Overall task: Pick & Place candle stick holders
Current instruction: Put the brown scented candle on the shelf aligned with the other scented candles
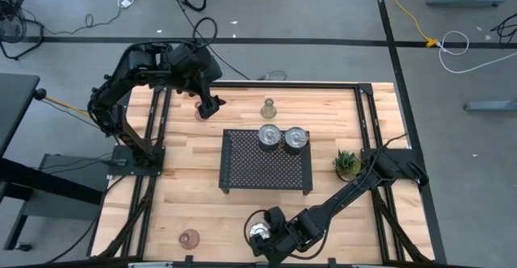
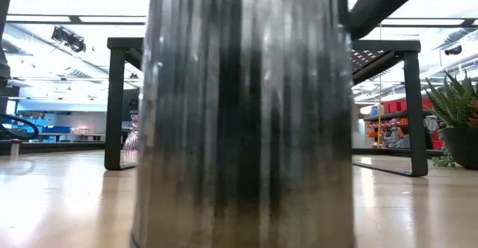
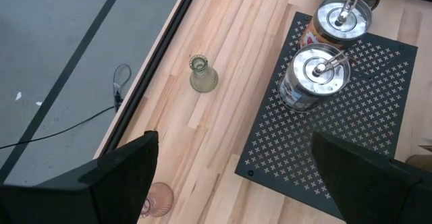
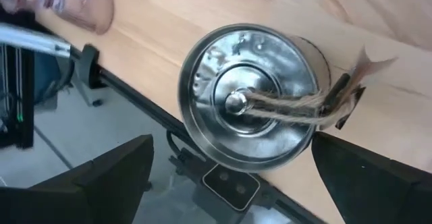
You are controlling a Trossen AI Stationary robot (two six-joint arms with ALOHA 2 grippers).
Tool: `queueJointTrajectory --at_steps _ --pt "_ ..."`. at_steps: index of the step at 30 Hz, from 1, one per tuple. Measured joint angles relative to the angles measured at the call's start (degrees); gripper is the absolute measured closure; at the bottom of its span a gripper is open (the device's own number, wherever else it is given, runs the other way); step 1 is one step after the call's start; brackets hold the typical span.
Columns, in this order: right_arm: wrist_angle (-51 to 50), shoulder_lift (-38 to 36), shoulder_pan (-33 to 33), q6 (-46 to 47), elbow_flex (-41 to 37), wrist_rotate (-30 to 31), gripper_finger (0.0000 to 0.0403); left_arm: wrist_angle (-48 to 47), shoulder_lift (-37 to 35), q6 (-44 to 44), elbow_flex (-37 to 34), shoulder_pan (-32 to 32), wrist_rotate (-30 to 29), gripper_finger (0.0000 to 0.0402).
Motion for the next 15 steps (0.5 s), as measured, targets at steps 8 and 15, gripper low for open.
queueJointTrajectory --at_steps 8,15 --pt "2.5 0.0 -0.2 -2.9 0.0 0.1 0.0003 0.0 0.0 -0.1 0.0 0.0 0.0 0.0012" --pt "1.3 0.0 -0.4 -0.6 0.0 0.6 0.0003 0.0 0.0 0.0 0.0 0.0 0.1 0.0012"
